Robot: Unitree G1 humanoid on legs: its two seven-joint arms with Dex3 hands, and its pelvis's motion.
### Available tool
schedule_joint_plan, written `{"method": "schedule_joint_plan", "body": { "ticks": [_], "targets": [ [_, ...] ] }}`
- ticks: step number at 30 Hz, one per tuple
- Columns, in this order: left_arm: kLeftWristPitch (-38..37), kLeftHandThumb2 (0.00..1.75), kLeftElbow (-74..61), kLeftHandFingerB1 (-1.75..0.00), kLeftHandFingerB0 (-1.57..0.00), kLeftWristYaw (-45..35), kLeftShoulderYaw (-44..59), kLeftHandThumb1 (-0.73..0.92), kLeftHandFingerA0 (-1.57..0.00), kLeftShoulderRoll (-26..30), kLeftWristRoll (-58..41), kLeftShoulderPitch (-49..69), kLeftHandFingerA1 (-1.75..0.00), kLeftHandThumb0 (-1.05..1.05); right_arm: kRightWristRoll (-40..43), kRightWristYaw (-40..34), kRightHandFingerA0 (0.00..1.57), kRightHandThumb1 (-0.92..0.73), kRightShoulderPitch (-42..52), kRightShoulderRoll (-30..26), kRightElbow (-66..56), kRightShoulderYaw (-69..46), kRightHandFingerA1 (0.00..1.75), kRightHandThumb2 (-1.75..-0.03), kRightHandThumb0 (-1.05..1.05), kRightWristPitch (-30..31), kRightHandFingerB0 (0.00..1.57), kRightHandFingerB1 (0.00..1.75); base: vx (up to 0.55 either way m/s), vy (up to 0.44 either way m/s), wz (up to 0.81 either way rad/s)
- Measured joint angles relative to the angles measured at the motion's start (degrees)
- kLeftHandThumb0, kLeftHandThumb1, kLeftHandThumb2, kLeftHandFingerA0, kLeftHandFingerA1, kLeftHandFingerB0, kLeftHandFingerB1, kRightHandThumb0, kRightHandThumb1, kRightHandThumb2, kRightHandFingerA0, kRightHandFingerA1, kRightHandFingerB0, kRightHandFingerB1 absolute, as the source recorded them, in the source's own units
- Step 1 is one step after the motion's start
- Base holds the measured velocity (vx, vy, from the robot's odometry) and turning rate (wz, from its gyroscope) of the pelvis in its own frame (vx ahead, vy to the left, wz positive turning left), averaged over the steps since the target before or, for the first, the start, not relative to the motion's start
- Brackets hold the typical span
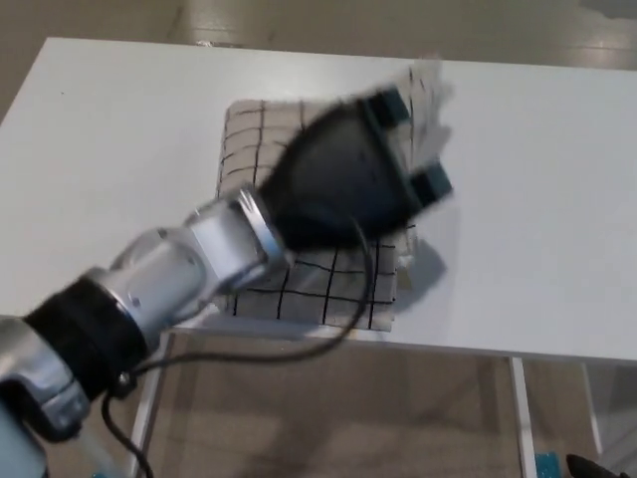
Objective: Use the left hand to fold a white towel with checkered patterns in half.
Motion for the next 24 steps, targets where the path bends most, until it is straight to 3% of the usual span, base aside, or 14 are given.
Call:
{"method": "schedule_joint_plan", "body": {
  "ticks": [1,2,3,4,5,6,7,8,9,11,12,24],
  "targets": [
    [-0.44,0.55,-0.1,-0.62,-0.99,-0.4,-0.74,0.48,-1.11,-0.09,0.29,0.4,-0.78,-0.26,-0.04,0.0,0.5,-0.81,-0.02,0.0,-0.17,0.05,0.58,-0.62,-0.36,0.11,0.5,0.5,0.0,0.0,0.0],
    [-1.32,0.56,-0.04,-0.57,-0.91,-1.11,-1.93,0.51,-0.93,-0.25,0.7,0.89,-0.68,-0.34,-0.11,0.0,0.5,-0.81,-0.05,-0.01,-0.45,0.11,0.56,-0.63,-0.36,0.29,0.5,0.51,0.0,0.0,0.0],
    [-2.59,0.56,0.17,-0.57,-0.91,-2.1,-3.29,0.51,-0.93,-0.51,1.11,1.44,-0.68,-0.34,-0.22,-0.01,0.5,-0.81,-0.14,-0.01,-0.84,0.15,0.56,-0.63,-0.36,0.52,0.5,0.51,0.0,0.0,0.0],
    [-3.07,0.65,0.51,-0.48,-0.67,-2.63,-3.71,0.46,-0.66,-0.74,1.08,1.57,-0.59,-0.56,-0.25,0.0,0.52,-0.81,-0.14,0.0,-1.0,0.16,0.55,-0.62,-0.37,0.6,0.49,0.5,0.0,0.0,0.0],
    [-3.5,0.65,0.94,-0.48,-0.67,-3.32,-4.1,0.46,-0.66,-1.01,1.0,1.82,-0.59,-0.56,-0.28,0.0,0.52,-0.81,-0.18,0.0,-1.16,0.16,0.55,-0.62,-0.37,0.63,0.49,0.5,0.0,0.0,0.0],
    [-3.89,0.78,1.36,-0.44,-0.34,-4.26,-4.42,0.46,-0.2,-1.24,0.87,2.2,-0.43,-0.67,-0.31,0.01,0.52,-0.81,-0.27,0.01,-1.33,0.16,0.56,-0.62,-0.37,0.66,0.49,0.5,0.0,0.0,0.0],
    [-4.31,0.88,1.75,-0.09,0.0,-5.85,-4.76,0.49,0.0,-1.46,0.64,2.74,0.0,-0.86,-0.37,0.02,0.51,-0.82,-0.35,0.01,-1.51,0.15,0.56,-0.62,-0.36,0.73,0.49,0.5,0.0,0.0,0.0],
    [-4.4,0.88,1.83,-0.09,0.0,-6.6,-4.83,0.49,0.0,-1.51,0.58,2.95,0.0,-0.86,-0.4,0.02,0.51,-0.82,-0.4,0.01,-1.55,0.15,0.56,-0.62,-0.36,0.76,0.49,0.5,0.0,0.0,0.0],
    [-4.45,0.65,1.88,-0.01,0.0,-7.57,-4.86,0.53,0.0,-1.55,0.52,3.2,0.0,-0.94,-0.44,0.02,0.52,-0.82,-0.49,0.01,-1.56,0.15,0.56,-0.62,-0.36,0.79,0.49,0.5,0.0,0.0,0.0],
    [-4.38,0.69,1.81,-0.02,0.0,-9.08,-4.81,0.52,0.0,-1.66,0.28,3.58,0.0,-0.99,-0.5,0.02,0.53,-0.82,-0.68,0.01,-1.56,0.15,0.57,-0.62,-0.36,0.79,0.5,0.5,0.0,0.0,0.0],
    [-4.32,0.59,1.71,-0.01,0.0,-10.25,-4.72,0.59,0.0,-1.8,0.06,3.79,0.0,-0.97,-0.54,0.03,0.54,-0.81,-0.83,0.01,-1.56,0.14,0.57,-0.63,-0.35,0.79,0.5,0.51,0.0,0.0,0.0],
    [-4.12,0.58,-1.09,-0.02,0.0,-20.74,-0.8,0.56,0.0,-3.83,-4.14,4.33,0.0,-0.93,-0.74,0.03,0.55,-0.79,-1.33,0.01,-1.57,0.12,0.6,-0.63,-0.36,0.82,0.52,0.52,0.0,0.0,0.0]
  ]
}}
